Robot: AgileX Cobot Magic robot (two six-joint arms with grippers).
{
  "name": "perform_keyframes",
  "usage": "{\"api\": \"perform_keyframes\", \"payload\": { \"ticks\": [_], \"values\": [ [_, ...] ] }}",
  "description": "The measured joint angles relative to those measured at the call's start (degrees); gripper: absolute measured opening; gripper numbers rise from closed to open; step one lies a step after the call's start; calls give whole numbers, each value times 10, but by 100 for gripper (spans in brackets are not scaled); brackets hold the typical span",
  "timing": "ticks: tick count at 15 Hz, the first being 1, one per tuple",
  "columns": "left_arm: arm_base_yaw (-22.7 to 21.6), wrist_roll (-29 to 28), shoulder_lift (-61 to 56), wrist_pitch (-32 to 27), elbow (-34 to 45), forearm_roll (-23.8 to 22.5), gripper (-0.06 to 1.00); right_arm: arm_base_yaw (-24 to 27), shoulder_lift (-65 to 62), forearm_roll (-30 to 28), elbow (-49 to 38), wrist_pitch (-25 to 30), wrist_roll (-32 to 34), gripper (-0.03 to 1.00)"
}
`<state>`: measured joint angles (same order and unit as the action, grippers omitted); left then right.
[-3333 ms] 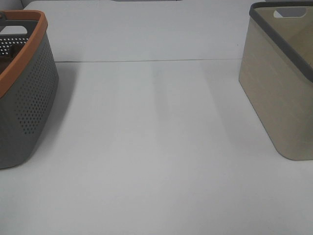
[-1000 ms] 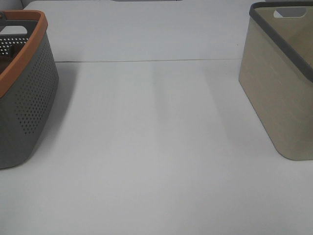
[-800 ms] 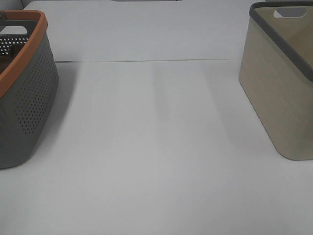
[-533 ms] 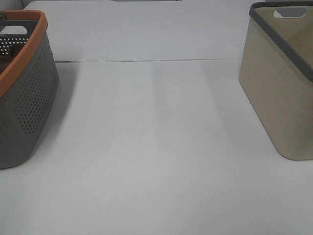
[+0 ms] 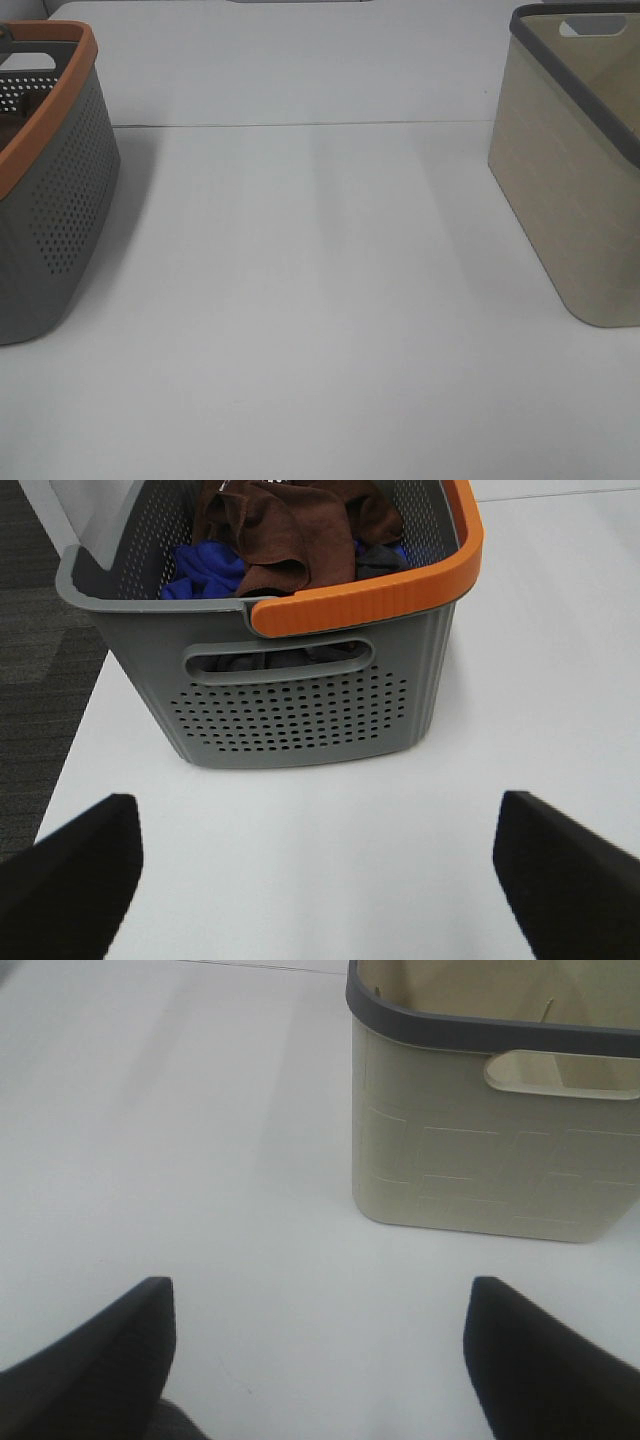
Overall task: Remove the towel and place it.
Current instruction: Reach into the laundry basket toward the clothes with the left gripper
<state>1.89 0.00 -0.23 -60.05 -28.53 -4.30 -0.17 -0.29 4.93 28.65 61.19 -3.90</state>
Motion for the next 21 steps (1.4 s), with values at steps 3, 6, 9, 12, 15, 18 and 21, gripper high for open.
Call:
{"api": "perform_keyframes", "payload": {
  "ticks": [3, 6, 9, 12, 15, 18, 21],
  "values": [
    [0, 0, 0, 0, 0, 0, 90, 0, 0, 0, 0, 0, 0, 76],
    [0, 0, 0, 0, 0, -2, 90, 0, 0, 0, 0, 0, 0, 76],
    [0, 0, 0, 0, 0, -2, 90, 0, 0, 0, 0, 0, 0, 76],
    [0, 0, 0, 0, 0, -2, 90, 0, 0, 0, 0, 0, 0, 76],
    [0, 0, 0, 0, 0, -2, 90, 0, 0, 0, 0, 0, 0, 76],
    [0, 0, 0, 0, 0, -3, 89, 0, 0, 0, 0, 0, 0, 76],
    [0, 0, 0, 6, 0, -17, 84, 0, 0, 0, 0, 0, 0, 76]
  ]
}}
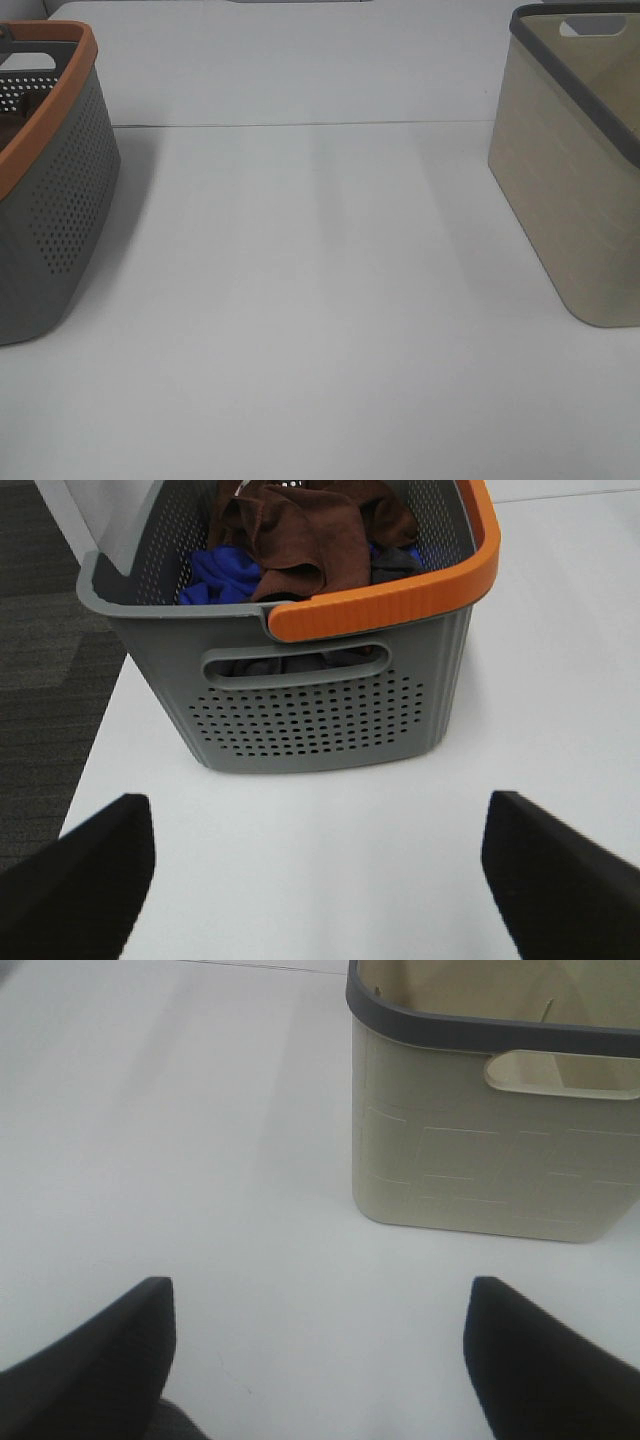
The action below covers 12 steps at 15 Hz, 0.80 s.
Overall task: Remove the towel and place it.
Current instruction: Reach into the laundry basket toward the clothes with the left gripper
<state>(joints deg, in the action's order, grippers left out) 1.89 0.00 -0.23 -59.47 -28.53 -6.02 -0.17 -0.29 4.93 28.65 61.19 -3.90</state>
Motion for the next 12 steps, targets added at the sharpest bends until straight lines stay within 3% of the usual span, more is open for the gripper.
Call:
{"api": "perform_keyframes", "payload": {
  "ticks": [5, 6, 7, 8, 9, 12],
  "values": [
    [0, -10, 76, 110, -15, -53, 80, 0, 0, 0, 0, 0, 0, 76],
    [0, -33, 111, 126, -18, -80, 80, 0, 0, 0, 0, 0, 0, 76],
    [0, -112, 189, 138, -33, -138, 80, 0, 0, 0, 0, 0, 0, 76],
    [0, -112, 189, 138, -33, -138, 80, 0, 0, 0, 0, 0, 0, 76],
    [0, -199, 272, 144, -61, -181, 78, 0, 0, 0, 0, 0, 0, 76],
    [0, -257, 410, 143, -129, -185, 77, 0, 0, 0, 0, 0, 0, 76]
  ]
}}
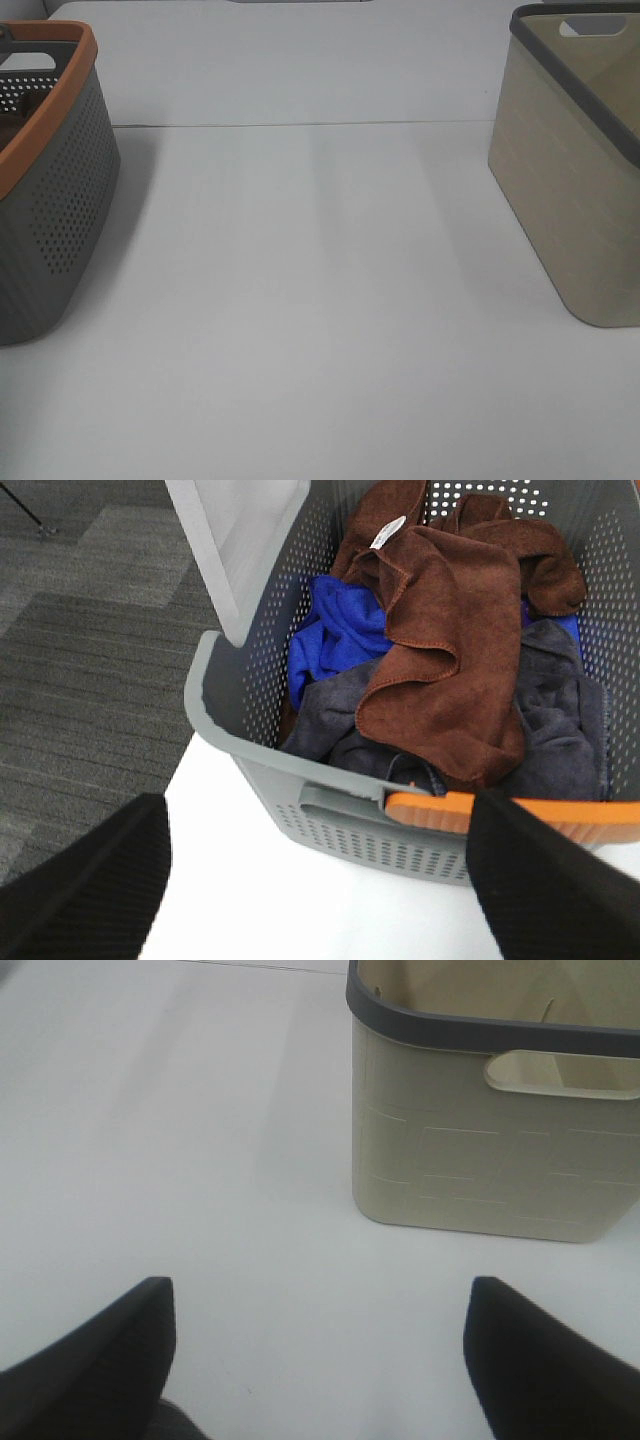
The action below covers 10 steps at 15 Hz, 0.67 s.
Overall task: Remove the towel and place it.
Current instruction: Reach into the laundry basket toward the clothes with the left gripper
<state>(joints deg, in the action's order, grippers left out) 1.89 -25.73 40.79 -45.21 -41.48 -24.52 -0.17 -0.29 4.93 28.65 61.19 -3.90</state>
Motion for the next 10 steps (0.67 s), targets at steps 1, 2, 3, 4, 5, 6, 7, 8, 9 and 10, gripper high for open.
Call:
{"api": "perform_keyframes", "payload": {
  "ticks": [1, 2, 3, 4, 5, 6, 7, 8, 9, 10],
  "values": [
    [0, -4, 42, -6, -32, 11, 76, 0, 0, 0, 0, 0, 0, 76],
    [0, -5, 86, -17, -63, 18, 76, 0, 0, 0, 0, 0, 0, 76],
    [0, -3, 129, -29, -95, 22, 75, 0, 0, 0, 0, 0, 0, 76],
    [0, 3, 166, -33, -123, 23, 75, 0, 0, 0, 0, 0, 0, 76],
    [0, 10, 202, -38, -154, 23, 75, 0, 0, 0, 0, 0, 0, 76],
    [0, 17, 241, -47, -182, 26, 75, 0, 0, 0, 0, 0, 0, 76],
    [0, 23, 273, -59, -210, 28, 75, 0, 0, 0, 0, 0, 0, 76],
    [0, 34, 305, -70, -239, 32, 75, 0, 0, 0, 0, 0, 0, 76],
    [0, 46, 331, -78, -269, 33, 75, 0, 0, 0, 0, 0, 0, 76],
    [0, 58, 355, -86, -296, 35, 75, 0, 0, 0, 0, 0, 0, 76]
  ]
}}
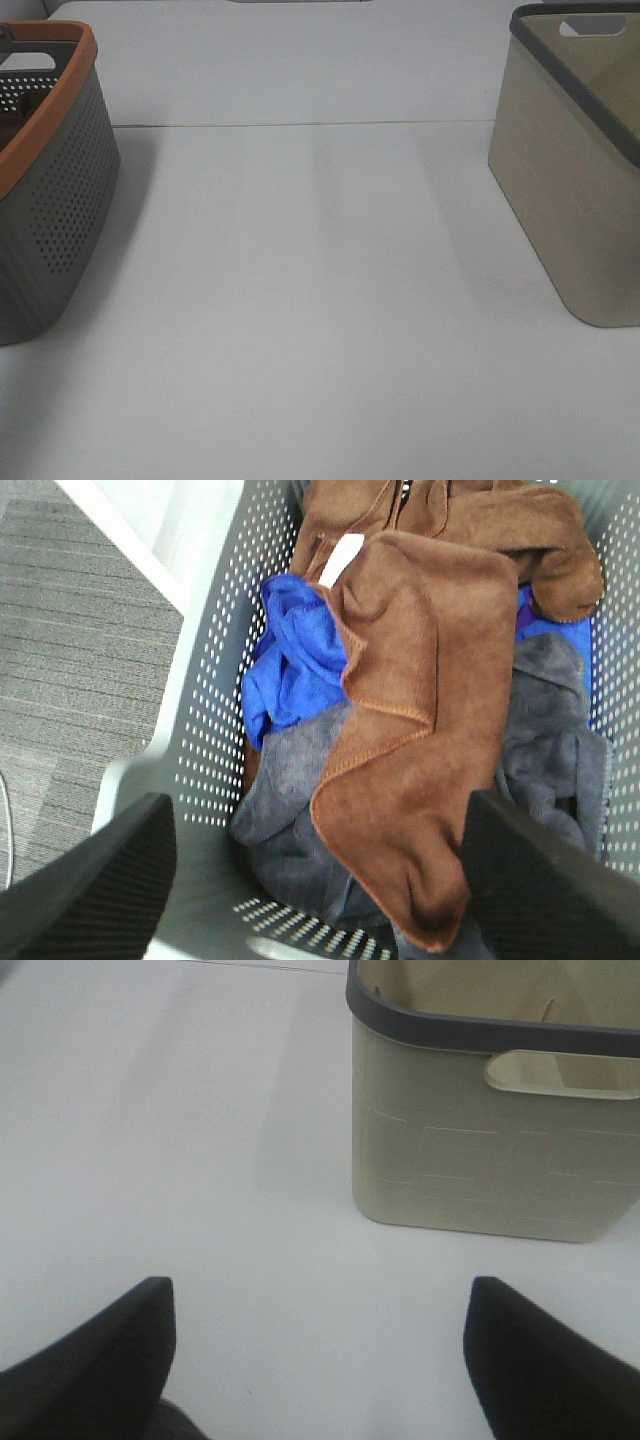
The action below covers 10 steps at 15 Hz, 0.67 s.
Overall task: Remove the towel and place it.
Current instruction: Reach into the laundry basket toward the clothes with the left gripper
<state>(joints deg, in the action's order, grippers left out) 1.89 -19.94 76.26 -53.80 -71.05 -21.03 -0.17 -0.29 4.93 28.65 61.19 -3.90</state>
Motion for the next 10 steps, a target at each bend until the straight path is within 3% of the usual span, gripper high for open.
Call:
{"api": "perform_keyframes", "payload": {
  "ticks": [3, 7, 10],
  "values": [
    [-17, 21, 60, -6, -68, 22, 75, 0, 0, 0, 0, 0, 0, 76],
    [-60, 85, 128, -21, -129, 84, 75, 0, 0, 0, 0, 0, 0, 76],
    [-76, 111, 180, -46, -155, 92, 75, 0, 0, 0, 0, 0, 0, 76]
  ]
}}
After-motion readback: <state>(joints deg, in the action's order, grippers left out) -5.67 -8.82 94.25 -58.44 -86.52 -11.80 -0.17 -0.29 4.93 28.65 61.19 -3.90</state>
